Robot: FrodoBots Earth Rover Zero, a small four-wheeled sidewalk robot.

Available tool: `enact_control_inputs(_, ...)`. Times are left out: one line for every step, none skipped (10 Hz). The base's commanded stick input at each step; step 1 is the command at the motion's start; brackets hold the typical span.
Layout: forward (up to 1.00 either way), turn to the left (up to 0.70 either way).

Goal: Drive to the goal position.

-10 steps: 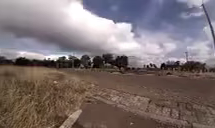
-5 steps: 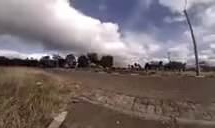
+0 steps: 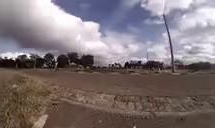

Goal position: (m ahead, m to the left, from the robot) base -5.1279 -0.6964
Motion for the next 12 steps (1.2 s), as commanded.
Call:
enact_control_inputs(0.0,-0.7)
enact_control_inputs(0.0,-0.7)
enact_control_inputs(0.0,-0.7)
enact_control_inputs(0.0,-0.7)
enact_control_inputs(0.0,-0.7)
enact_control_inputs(0.0,-0.7)
enact_control_inputs(0.0,-0.7)
enact_control_inputs(0.0,-0.7)
enact_control_inputs(0.0,-0.7)
enact_control_inputs(0.0,-0.7)
enact_control_inputs(0.0,-0.7)
enact_control_inputs(0.0,-0.7)
